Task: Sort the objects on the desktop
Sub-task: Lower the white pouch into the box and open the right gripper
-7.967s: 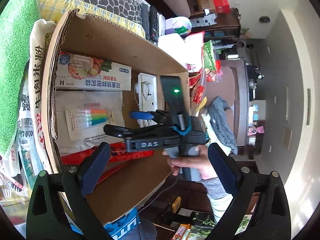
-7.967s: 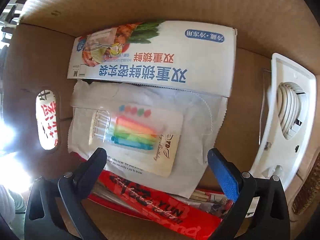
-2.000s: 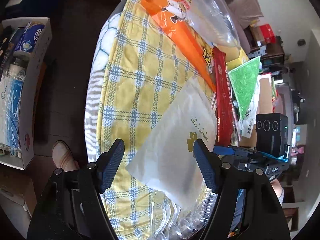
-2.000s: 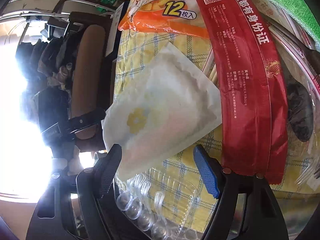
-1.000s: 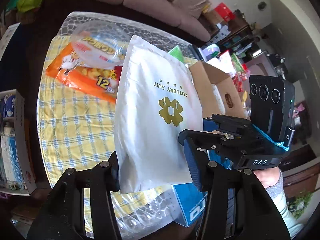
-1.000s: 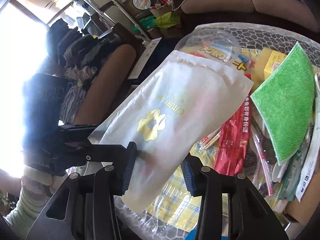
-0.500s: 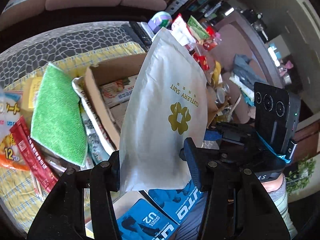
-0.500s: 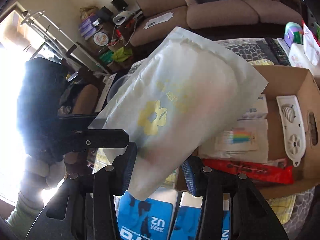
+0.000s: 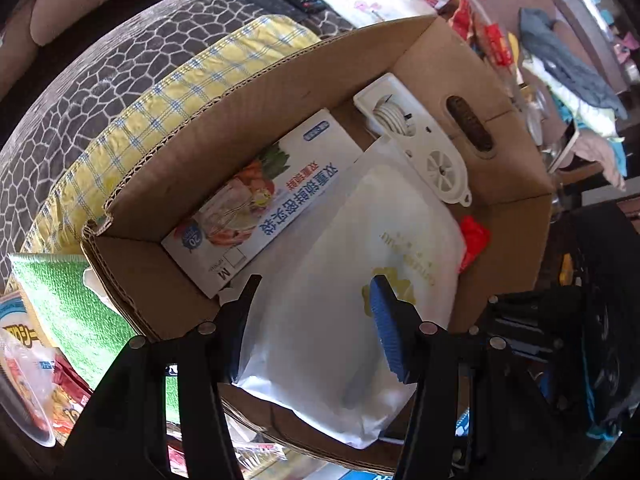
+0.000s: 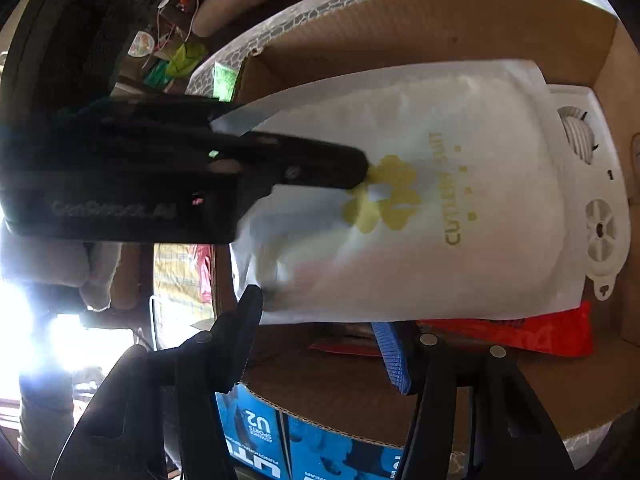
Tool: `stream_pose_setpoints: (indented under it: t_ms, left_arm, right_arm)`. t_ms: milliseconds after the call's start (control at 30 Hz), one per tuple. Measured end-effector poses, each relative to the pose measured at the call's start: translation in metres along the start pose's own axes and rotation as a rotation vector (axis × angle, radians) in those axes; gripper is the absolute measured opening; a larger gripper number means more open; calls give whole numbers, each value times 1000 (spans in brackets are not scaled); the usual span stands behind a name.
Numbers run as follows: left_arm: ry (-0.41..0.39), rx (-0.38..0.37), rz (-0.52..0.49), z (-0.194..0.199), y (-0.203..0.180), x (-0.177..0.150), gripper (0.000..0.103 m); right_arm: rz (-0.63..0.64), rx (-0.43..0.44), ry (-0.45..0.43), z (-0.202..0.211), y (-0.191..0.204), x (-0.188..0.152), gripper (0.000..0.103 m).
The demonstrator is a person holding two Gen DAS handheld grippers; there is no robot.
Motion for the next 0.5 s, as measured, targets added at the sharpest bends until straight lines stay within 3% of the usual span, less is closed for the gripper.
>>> stream_pose_setpoints:
  t_ms: [100,167,233,267,400,500]
  left_arm:
    - [-4,28,-26,-2,-3,2,59]
    - [8,74,-52,-5,-5,0,61]
    - [-3,126,-61,-4,-5,0,61]
    - [-13,135,-58,-3,-4,2,61]
    - [-46,104,-41,6,-7,4,64]
    - [-63,87,-28,13,-10,2,65]
  right_arm:
    - [59,-69,48,-5,1,1,65]
    - [36,-60,58,1,-7,0,73]
    - [28,-27,62,12,-11,-3,75]
    - [53,-50,49,23,-14,-2,75]
    - [52,-176,-36,68,-53,19,86]
    - [40,-273,-14,72,-86,40,86]
Point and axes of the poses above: each gripper's, at about its wrist camera, not at the fingertips, and z roughly against the way its jaws point, y to its left, x to its top, the point moved 6 cm from there along -z, roughly the way its jaws point, and after that the axes turned 4 degrees about z, right-handed, at the moved point
